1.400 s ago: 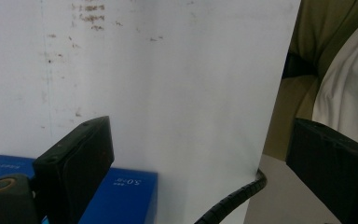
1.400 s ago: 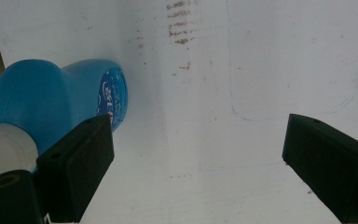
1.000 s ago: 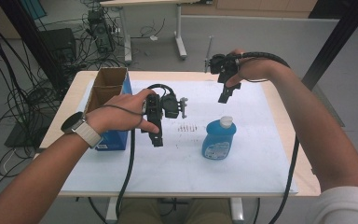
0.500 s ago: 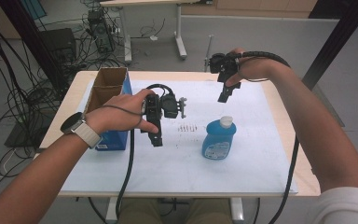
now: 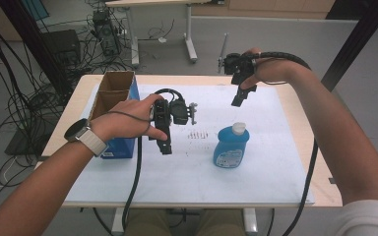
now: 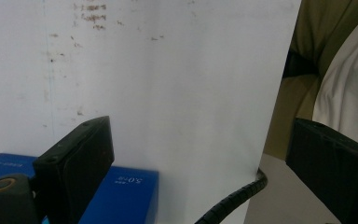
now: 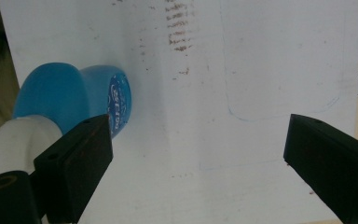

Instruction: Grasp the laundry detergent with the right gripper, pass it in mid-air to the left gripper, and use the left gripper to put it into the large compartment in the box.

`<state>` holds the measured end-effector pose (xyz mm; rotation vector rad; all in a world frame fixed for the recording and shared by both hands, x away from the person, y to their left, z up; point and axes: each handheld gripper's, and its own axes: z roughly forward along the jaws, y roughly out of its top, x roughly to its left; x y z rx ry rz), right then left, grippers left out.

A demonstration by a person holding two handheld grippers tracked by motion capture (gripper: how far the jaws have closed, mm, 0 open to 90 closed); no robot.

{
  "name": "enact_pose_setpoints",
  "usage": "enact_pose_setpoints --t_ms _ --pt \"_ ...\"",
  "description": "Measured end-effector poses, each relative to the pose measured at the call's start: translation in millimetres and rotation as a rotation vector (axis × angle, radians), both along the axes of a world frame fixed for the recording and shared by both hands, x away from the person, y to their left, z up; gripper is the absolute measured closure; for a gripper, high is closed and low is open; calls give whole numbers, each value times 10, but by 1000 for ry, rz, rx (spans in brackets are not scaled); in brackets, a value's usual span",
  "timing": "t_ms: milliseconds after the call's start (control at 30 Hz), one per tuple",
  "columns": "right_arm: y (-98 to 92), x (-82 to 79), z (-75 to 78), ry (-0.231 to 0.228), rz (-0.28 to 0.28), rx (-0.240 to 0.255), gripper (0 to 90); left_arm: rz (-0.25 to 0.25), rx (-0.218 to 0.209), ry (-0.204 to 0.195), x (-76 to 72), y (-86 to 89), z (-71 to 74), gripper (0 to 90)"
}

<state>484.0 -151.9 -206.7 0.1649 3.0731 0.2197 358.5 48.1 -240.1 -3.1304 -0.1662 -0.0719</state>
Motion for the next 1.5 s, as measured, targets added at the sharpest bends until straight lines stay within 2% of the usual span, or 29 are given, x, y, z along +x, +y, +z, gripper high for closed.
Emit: enact_pose_setpoints --t_ms 100,333,533,800,1167,1500 --pt "-24 -37 43 -5 -12 16 58 2 -8 -3 -3 7 -5 80" --pt "-110 -148 130 -9 -16 44 51 -1 2 0 -17 1 6 80" --pt "-161 -205 165 -14 -28 52 46 -2 2 -2 -32 -10 10 80" --pt "-251 -346 242 -7 -17 89 46 1 -1 -3 -40 0 13 80" --pt "-345 -455 322 2 0 110 49 3 -2 0 -24 -10 6 80" --pt "-408 -546 327 27 0 112 48 17 -2 1 -27 11 20 82"
